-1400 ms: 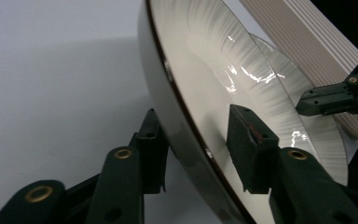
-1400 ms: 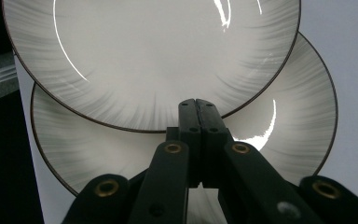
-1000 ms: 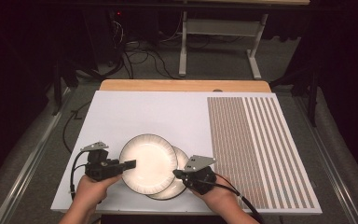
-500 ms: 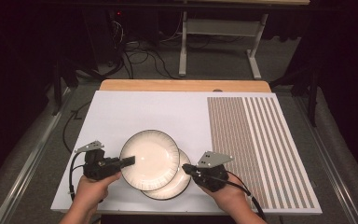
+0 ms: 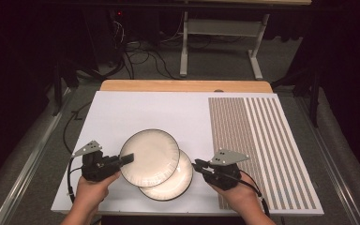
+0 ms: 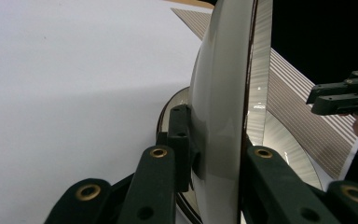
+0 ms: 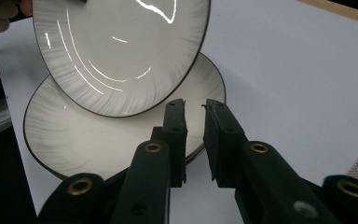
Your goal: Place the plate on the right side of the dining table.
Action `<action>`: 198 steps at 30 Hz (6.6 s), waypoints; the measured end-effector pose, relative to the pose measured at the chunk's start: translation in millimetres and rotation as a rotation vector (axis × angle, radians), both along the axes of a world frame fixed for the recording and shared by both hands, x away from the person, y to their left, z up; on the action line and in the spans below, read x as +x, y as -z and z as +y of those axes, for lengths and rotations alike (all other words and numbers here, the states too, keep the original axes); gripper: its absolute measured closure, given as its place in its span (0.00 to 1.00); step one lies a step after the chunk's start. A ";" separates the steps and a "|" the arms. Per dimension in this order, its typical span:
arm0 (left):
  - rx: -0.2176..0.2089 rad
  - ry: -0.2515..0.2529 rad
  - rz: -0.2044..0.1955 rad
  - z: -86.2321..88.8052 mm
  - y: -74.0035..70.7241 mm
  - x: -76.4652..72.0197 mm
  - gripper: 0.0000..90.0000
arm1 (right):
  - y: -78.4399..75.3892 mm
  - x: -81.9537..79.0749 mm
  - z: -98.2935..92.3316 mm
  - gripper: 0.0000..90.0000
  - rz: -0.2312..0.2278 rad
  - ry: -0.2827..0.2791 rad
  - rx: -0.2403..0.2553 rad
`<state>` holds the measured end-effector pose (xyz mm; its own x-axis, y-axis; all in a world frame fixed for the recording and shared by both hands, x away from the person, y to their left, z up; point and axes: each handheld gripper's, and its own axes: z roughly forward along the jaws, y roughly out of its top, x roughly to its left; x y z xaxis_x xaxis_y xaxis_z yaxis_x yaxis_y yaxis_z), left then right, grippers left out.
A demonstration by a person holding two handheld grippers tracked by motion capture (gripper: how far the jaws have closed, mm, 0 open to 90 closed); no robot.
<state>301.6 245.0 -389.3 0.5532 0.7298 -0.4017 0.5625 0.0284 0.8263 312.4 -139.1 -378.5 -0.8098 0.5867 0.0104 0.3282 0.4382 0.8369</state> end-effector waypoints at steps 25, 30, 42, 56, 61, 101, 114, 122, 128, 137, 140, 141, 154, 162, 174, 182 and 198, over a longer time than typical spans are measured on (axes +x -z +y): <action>0.109 -0.008 -0.164 -5.7 -10.0 -10.6 0.88 | -14.4 -11.5 -82.7 0.12 -0.116 0.234 0.134; 0.138 0.004 -0.203 -8.3 -11.2 -13.5 0.88 | -13.2 -13.6 -86.6 0.01 -0.141 0.258 0.143; 0.166 0.014 -0.228 -11.2 -12.7 -15.3 0.88 | -10.5 -12.5 -90.9 0.01 -0.141 0.273 0.145; 0.175 0.019 -0.243 -12.4 -12.6 -16.1 0.88 | -15.4 -3.2 -53.8 0.01 -0.141 0.200 0.114; 0.178 0.019 -0.247 -12.7 -12.8 -16.6 0.88 | -15.0 1.7 -35.2 0.02 -0.141 0.156 0.101; 0.197 0.031 -0.260 -11.8 -12.5 -15.9 0.88 | 17.6 40.1 62.5 0.68 0.028 0.027 0.125; 0.194 0.025 -0.254 -10.6 -10.6 -14.7 0.88 | 23.0 46.5 63.4 0.89 0.088 0.051 0.155; 0.161 0.005 -0.230 -11.1 -12.0 -14.4 0.89 | 19.3 47.8 58.7 0.94 0.124 0.043 0.179; 0.140 0.018 -0.253 -21.1 -24.5 -12.6 0.89 | 3.6 42.1 46.0 0.95 0.099 0.042 0.190; 0.138 0.074 -0.278 -60.2 -48.3 4.8 0.89 | -21.7 38.0 2.4 0.96 0.049 0.087 0.211; 0.134 0.093 -0.271 -72.5 -50.3 12.5 0.89 | -24.7 38.0 -11.4 0.96 0.038 0.107 0.215; 0.132 0.098 -0.266 -76.3 -50.7 15.3 0.88 | -25.4 37.9 -15.7 0.96 0.038 0.113 0.217; 0.138 0.168 -0.247 -126.9 -54.8 39.5 0.88 | -29.2 37.6 -66.6 0.97 0.025 0.185 0.213; 0.140 0.200 -0.241 -160.0 -57.3 51.9 0.87 | -31.9 35.3 -99.1 0.97 0.017 0.237 0.217; 0.129 0.259 -0.236 -207.8 -55.0 71.2 0.87 | -32.0 32.8 -145.4 0.96 0.000 0.312 0.215; 0.136 0.292 -0.193 -239.3 -47.4 86.4 0.87 | -24.9 32.4 -173.6 0.97 0.007 0.368 0.227; 0.185 0.330 -0.113 -286.6 -30.7 108.2 0.86 | -4.9 34.1 -212.1 0.96 0.036 0.469 0.222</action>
